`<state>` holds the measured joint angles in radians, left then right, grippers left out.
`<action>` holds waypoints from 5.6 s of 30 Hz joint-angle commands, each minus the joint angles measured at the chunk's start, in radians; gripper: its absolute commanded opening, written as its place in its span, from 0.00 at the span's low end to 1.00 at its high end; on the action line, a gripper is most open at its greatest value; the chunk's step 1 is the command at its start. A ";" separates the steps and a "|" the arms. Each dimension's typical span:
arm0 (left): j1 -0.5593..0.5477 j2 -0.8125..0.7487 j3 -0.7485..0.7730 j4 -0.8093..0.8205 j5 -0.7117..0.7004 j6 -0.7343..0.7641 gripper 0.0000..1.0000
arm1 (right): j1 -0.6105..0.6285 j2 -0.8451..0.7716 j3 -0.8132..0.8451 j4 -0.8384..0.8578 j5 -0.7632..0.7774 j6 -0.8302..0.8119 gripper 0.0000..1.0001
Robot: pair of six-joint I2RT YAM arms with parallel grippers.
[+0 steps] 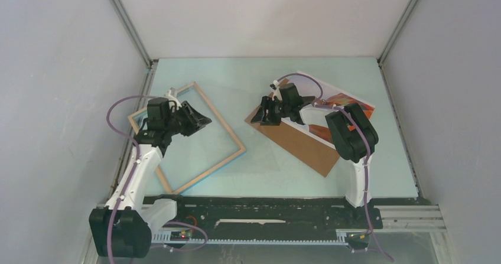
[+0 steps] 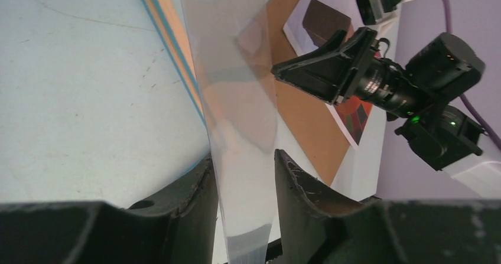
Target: Put the photo into the frame
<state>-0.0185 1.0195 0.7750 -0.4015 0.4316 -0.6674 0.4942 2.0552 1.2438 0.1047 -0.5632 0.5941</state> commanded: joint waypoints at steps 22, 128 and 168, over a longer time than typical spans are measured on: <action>-0.077 0.033 0.267 -0.243 -0.282 0.165 0.00 | 0.026 -0.069 -0.005 -0.084 0.157 -0.134 0.64; 0.213 0.014 0.009 0.513 0.003 -0.307 0.00 | 0.199 -0.046 0.083 -0.344 0.488 -0.072 0.03; 0.346 0.180 -0.118 0.834 0.236 -0.284 0.00 | 0.028 -0.088 -0.036 0.006 0.111 -0.042 0.53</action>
<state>0.3229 1.1786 0.6502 0.3317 0.6292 -0.9501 0.5114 1.9388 1.1976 0.0193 -0.3943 0.5247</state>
